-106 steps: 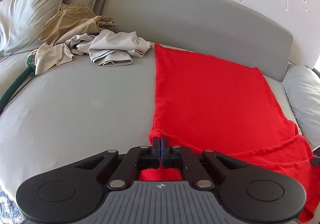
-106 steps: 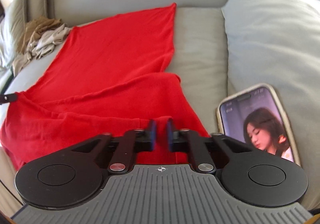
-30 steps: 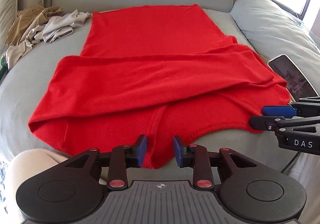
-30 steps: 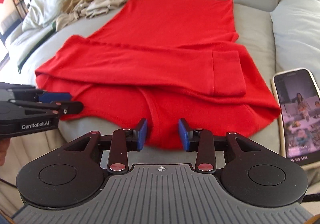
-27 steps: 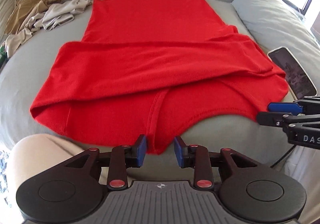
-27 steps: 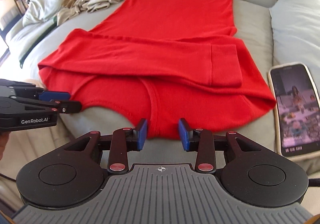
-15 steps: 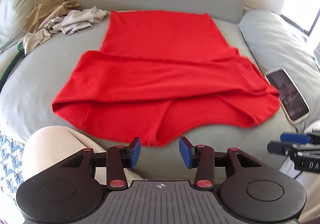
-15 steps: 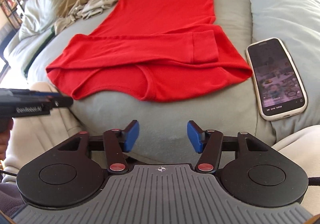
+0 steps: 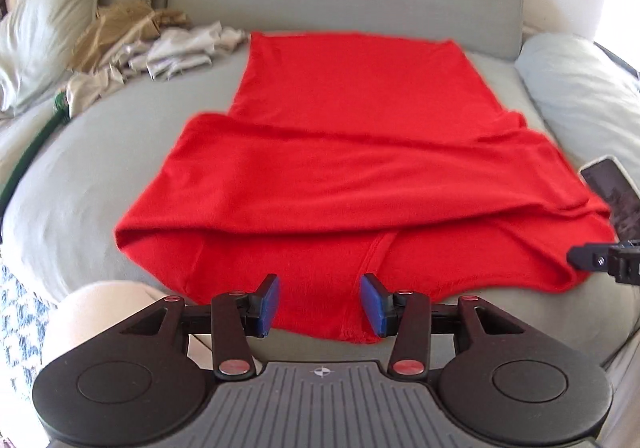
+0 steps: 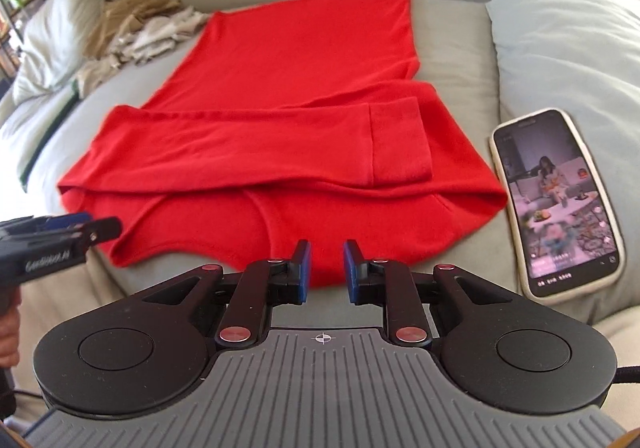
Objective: Fold clothes
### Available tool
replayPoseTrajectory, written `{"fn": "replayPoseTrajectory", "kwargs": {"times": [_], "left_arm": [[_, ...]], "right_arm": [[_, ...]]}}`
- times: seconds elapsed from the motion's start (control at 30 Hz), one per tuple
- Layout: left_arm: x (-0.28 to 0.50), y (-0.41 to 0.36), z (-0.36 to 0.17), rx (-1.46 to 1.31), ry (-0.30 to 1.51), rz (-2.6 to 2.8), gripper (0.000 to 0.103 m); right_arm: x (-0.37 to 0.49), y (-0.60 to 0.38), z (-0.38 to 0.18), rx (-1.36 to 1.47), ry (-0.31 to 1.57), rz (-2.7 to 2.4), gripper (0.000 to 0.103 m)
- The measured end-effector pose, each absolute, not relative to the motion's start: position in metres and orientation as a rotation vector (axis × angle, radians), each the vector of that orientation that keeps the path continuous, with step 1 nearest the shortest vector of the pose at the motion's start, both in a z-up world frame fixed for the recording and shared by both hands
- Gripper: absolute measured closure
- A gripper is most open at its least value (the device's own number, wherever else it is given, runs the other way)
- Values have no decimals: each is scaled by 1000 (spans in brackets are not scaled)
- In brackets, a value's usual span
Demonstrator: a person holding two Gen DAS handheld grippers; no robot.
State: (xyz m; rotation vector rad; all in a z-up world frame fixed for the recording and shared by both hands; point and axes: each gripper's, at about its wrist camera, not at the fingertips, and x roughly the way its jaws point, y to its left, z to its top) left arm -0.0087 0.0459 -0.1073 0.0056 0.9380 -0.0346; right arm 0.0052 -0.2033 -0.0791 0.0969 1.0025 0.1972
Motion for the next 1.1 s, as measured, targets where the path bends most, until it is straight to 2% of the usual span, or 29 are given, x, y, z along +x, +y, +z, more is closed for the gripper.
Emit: {"fn": "replayPoseTrajectory", "kwargs": {"times": [0.13,0.23,0.33,0.43,0.57,0.6,0.67,0.73,0.87,0.97,1.03,1.1], "left_arm": [[-18,44,-112,1,963,-57,59],[-17,51,-109,-69,1048,-111,59],[-19,60,-95,-131,1059,-158,59],[-15,71,-70,-138,1003,-159,57],[10,90,-25,-154,891,-150,50],[21,94,-15,-152,863,-155,44],[43,101,5,-148,816,-165,40],[70,110,19,-173,805,-149,40],[140,132,28,-281,793,-179,41],[202,150,12,-314,806,-162,48],[246,160,-11,-262,821,-128,62],[282,171,-44,-280,844,-102,63]], "right_arm": [[0,-183,-86,-11,1004,237,79],[-12,-173,-83,-98,1005,259,80],[-16,-187,-73,-23,1050,273,79],[-17,-207,-50,83,1014,294,46],[2,-237,0,202,882,274,42],[8,-245,14,231,847,267,39],[23,-260,39,291,773,247,21],[45,-274,58,347,716,235,16],[104,-293,73,424,718,200,16],[157,-300,67,458,728,184,18],[199,-302,49,478,755,173,21],[240,-306,18,526,779,154,26]]}}
